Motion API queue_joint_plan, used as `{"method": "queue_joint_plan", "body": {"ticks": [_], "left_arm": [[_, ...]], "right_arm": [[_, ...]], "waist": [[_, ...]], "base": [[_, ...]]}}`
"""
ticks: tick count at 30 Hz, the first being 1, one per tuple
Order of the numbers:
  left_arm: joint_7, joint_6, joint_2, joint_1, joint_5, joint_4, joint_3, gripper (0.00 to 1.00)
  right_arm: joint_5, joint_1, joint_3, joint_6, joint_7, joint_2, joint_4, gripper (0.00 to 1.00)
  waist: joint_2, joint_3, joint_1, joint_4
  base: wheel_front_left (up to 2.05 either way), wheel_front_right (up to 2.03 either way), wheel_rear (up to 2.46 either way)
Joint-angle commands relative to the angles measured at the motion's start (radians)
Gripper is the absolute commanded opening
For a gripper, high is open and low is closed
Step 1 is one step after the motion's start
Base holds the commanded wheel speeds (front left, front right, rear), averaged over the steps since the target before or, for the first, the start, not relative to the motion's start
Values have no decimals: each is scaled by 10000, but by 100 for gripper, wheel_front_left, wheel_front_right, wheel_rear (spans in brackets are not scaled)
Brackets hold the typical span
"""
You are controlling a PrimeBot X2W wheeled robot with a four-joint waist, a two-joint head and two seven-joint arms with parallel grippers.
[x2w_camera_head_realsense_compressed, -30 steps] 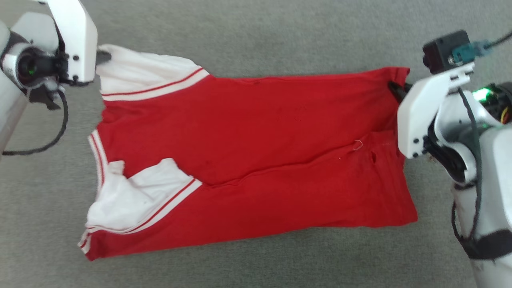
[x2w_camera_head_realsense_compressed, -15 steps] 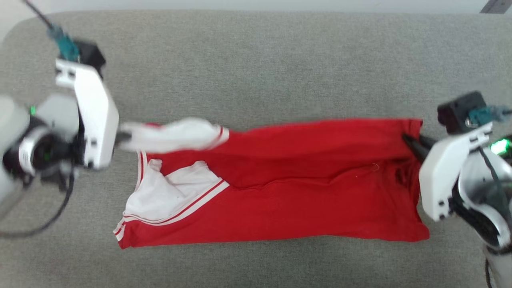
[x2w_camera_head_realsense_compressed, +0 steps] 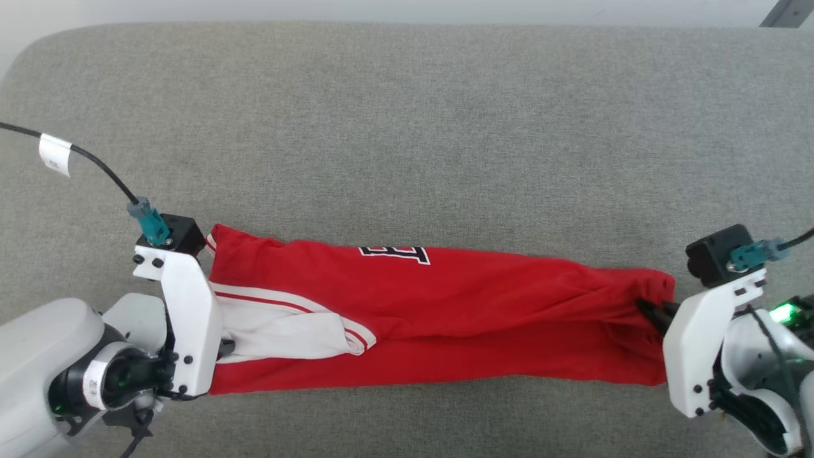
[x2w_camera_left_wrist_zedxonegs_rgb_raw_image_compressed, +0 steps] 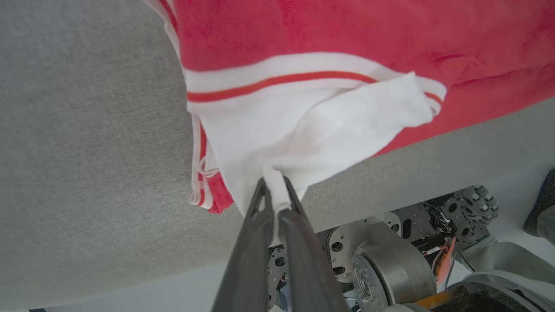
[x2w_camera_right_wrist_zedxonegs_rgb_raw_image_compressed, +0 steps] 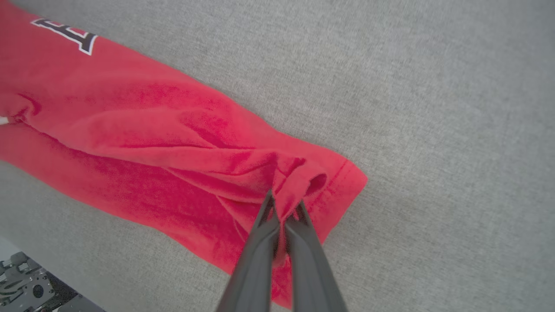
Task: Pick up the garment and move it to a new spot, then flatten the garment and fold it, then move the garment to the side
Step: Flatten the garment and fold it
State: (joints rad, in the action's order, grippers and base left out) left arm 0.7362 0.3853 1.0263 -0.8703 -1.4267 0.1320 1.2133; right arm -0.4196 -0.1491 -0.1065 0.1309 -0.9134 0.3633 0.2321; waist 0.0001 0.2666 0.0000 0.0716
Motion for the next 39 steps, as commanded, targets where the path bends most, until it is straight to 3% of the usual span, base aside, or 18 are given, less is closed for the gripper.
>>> {"method": "queue_joint_plan", "body": {"ticks": [1, 2, 3, 4, 5, 14, 21, 29, 34, 39], "left_arm": [[-173, -34, -140, 232, -131, -301, -32, 21], [-253, -104, -237, 319, -128, -504, -11, 28], [-378, -218, -308, 357, -8, -693, 21, 44], [-523, -306, -373, 384, 23, -861, 3, 91], [-711, -395, -443, 448, 10, -1036, -50, 100], [-3220, -1243, -560, 929, 611, -1527, -579, 100], [-5982, -1425, -555, 1521, 1264, -1417, -1152, 100], [-8804, -1003, -667, 2339, 1960, -1473, -1651, 100], [-9724, -738, -760, 2770, 2273, -1550, -1941, 100], [-10009, -537, -1180, 3539, 2644, -1600, -2877, 100]], "right_arm": [[107, 85, -30, -1, 43, -98, -176, 100], [110, 95, -34, -3, 19, -184, -303, 100], [130, 96, -69, -1, 22, -246, -349, 100], [122, 82, -31, -1, 79, -325, -374, 100], [72, 102, 8, -1, 58, -397, -420, 100], [3, 468, 974, -1, -482, -841, 60, 100], [104, 367, 1756, -1, -542, -1069, -375, 100], [25, 99, 1938, -1, -264, -1046, -2027, 100], [-298, -106, 1772, -1, 66, -1038, -3027, 100], [-799, -225, 1196, 2, 179, -1000, -4176, 100]], "waist": [[-1, -35, 0, -21], [-1, -61, 0, -26], [-1, -91, 0, -30], [-1, -118, 0, -44], [-1, -158, 0, -62], [-1, -457, 0, -77], [-1, -468, 0, 109], [-1, -395, 0, 601], [-1, -391, 0, 880], [-1, -437, 0, 1210]], "base": [[0, 0, 0], [0, 0, 0], [0, 0, 0], [0, 0, 0], [0, 0, 0], [0, 0, 0], [0, 0, 0], [0, 0, 0], [0, 0, 0], [0, 0, 0]]}}
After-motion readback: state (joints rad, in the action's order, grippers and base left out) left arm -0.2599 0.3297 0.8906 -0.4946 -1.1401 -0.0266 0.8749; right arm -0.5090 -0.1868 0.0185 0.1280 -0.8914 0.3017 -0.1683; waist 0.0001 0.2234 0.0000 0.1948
